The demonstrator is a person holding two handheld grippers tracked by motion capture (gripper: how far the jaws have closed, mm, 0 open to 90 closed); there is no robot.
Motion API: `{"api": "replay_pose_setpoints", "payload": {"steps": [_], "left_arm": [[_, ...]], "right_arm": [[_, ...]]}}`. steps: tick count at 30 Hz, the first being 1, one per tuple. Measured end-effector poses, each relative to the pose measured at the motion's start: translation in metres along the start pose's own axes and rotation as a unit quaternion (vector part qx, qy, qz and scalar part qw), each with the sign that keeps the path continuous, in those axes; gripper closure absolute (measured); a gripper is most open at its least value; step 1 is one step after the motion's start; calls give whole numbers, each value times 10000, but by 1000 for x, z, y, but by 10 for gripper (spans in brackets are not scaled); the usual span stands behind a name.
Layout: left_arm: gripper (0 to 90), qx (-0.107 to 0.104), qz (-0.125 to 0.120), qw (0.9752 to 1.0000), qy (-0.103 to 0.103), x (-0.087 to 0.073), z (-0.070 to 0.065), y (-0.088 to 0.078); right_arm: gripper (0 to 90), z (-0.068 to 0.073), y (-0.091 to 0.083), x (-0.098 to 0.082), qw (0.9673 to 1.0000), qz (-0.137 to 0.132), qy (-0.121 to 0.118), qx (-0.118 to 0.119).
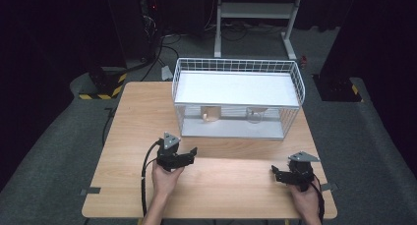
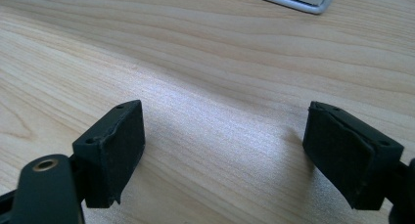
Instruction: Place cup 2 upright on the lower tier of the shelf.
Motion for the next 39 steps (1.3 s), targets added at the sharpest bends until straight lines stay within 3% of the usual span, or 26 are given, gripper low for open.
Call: {"api": "replay_pose_setpoints", "payload": {"steps": [10,22,39], "left_arm": [[230,-17,-50,9999,-151,-8,3,-5],[227,139,49,9999,-18,-20,1,-9],[227,343,219,9990,-174,-39,17,-8]], "right_arm": [[158,0,0,0,10000,1,0,0],[157,0,0,0,10000,2,5,0],[158,0,0,0,10000,0,-2,-1]]}}
Point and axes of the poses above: each handheld gripper's, and its own axes: y roughly forward along the jaws, x roughly out of its top, z roughly to its left, the point moved 6 cm from there along y, roughly forward along the jaws, and after that the axes turned 4 degrees about -x, right-handed, at the moved point
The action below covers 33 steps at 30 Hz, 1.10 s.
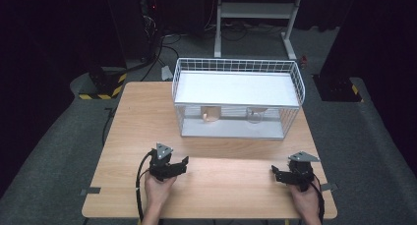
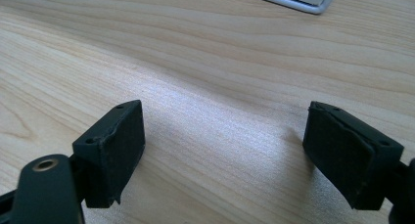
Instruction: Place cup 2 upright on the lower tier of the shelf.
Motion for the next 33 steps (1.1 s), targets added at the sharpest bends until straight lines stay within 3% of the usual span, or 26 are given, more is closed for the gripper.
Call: {"api": "replay_pose_setpoints", "payload": {"steps": [15,33], "left_arm": [[232,259,221,9992,-192,-13,14,6],[237,686,363,9967,-219,-27,30,15]], "right_arm": [[157,0,0,0,10000,4,27,0],[158,0,0,0,10000,-2,9,1]]}}
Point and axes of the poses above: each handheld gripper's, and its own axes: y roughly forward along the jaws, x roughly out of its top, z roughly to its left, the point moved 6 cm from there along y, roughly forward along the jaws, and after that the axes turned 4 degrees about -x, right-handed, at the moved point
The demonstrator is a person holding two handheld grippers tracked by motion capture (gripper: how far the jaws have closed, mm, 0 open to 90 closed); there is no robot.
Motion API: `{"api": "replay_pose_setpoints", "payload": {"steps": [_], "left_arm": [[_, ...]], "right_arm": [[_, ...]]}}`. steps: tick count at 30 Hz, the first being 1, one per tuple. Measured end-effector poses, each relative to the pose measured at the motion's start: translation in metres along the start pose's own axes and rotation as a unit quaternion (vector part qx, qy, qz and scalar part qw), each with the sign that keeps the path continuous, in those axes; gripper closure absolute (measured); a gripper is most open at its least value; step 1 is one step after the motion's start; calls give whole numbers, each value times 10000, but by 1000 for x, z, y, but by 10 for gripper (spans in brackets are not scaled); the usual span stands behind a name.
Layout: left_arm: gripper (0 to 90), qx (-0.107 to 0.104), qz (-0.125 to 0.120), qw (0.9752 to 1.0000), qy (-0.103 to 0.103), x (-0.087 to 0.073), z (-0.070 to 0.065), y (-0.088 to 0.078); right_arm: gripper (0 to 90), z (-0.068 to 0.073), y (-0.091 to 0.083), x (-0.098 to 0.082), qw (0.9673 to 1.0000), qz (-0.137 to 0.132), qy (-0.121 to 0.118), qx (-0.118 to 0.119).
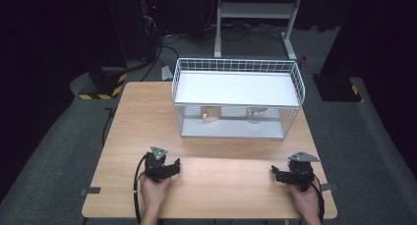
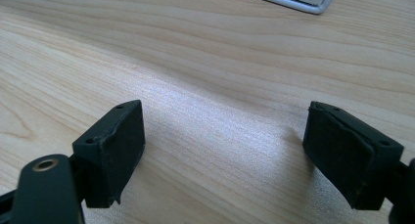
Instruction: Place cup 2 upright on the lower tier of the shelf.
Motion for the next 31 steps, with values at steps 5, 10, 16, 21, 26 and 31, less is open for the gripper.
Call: {"api": "replay_pose_setpoints", "payload": {"steps": [5,10,16,21,26,31], "left_arm": [[234,70,-33,9999,70,0,-1,1],[222,54,-18,10000,64,0,-1,1],[212,62,9,9999,92,-1,-3,1],[211,58,-9,10000,73,-1,-3,1],[207,46,-6,10000,65,-1,-4,1],[202,26,16,10000,70,-1,-3,1]], "right_arm": [[158,0,0,0,10000,0,2,0],[158,0,0,0,10000,0,1,0],[158,0,0,0,10000,-1,-1,0],[158,0,0,0,10000,-1,-1,0],[158,0,0,0,10000,-1,-1,0],[158,0,0,0,10000,1,3,0]]}}
Point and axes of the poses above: each handheld gripper's, and its own axes: y roughly forward along the jaws, x roughly out of its top, z roughly to its left, the point moved 6 cm from there along y, roughly forward along the jaws, and after that the axes turned 4 degrees about -x, right-handed, at the moved point
